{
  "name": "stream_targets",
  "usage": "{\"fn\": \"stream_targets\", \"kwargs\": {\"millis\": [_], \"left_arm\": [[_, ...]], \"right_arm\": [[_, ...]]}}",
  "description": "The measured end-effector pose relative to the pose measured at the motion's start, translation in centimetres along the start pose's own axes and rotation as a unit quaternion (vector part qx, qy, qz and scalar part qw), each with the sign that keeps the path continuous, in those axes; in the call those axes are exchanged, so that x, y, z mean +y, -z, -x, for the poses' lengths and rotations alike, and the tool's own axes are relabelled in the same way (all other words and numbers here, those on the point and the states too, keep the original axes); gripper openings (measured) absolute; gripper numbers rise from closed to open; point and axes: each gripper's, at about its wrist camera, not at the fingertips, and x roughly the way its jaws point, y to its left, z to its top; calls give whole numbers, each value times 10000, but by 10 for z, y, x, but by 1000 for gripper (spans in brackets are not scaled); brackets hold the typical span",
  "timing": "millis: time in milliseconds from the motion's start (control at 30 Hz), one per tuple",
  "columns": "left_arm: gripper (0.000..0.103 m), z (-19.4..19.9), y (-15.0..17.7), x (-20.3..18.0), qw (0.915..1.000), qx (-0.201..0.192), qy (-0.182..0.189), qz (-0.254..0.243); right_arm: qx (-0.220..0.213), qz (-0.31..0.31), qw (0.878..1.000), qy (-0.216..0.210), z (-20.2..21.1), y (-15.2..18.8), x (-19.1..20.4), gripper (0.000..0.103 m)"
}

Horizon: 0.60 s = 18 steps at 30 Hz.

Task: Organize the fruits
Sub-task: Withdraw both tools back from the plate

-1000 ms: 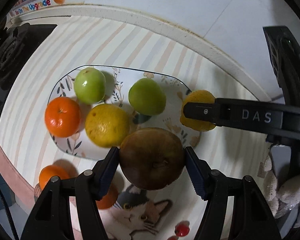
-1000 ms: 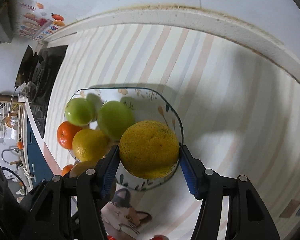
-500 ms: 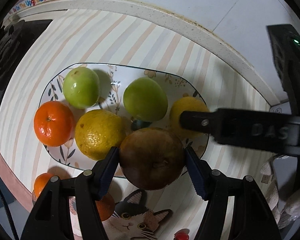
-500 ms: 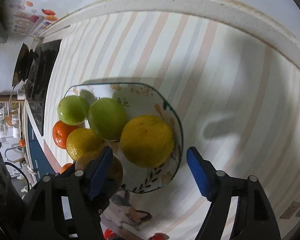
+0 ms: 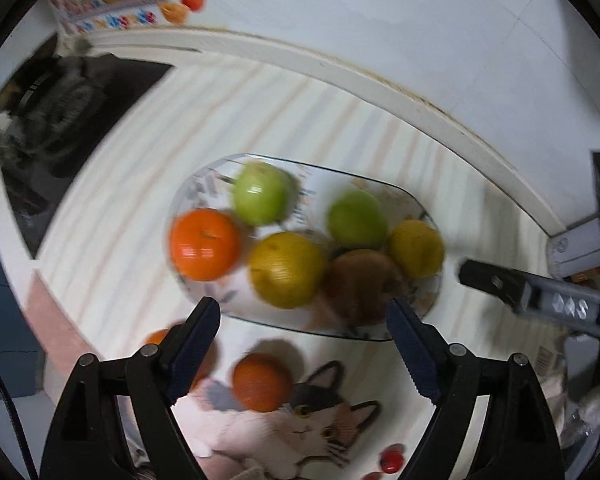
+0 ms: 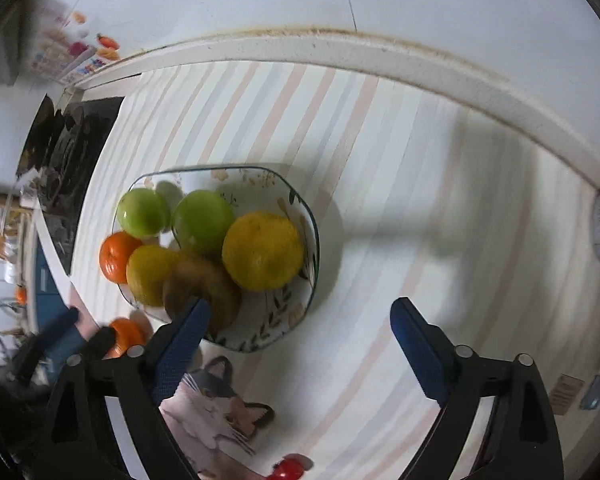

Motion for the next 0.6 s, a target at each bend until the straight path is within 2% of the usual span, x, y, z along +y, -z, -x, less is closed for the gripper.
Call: {"fn": "stream_targets", "kwargs": {"millis": [100, 267, 600], "left_arm": [[85, 12, 8, 13, 9996, -138, -237, 5], [85, 28, 24, 23, 9990, -229, -390, -21], [85, 77, 56, 21, 9969, -661, -398, -165]], "right_arm": [[-246, 226, 9991, 270, 15, 22, 13, 95], [-494, 376, 9973, 389, 39, 55, 30, 95], [-979, 519, 9926, 500, 91, 106, 45, 95]]}}
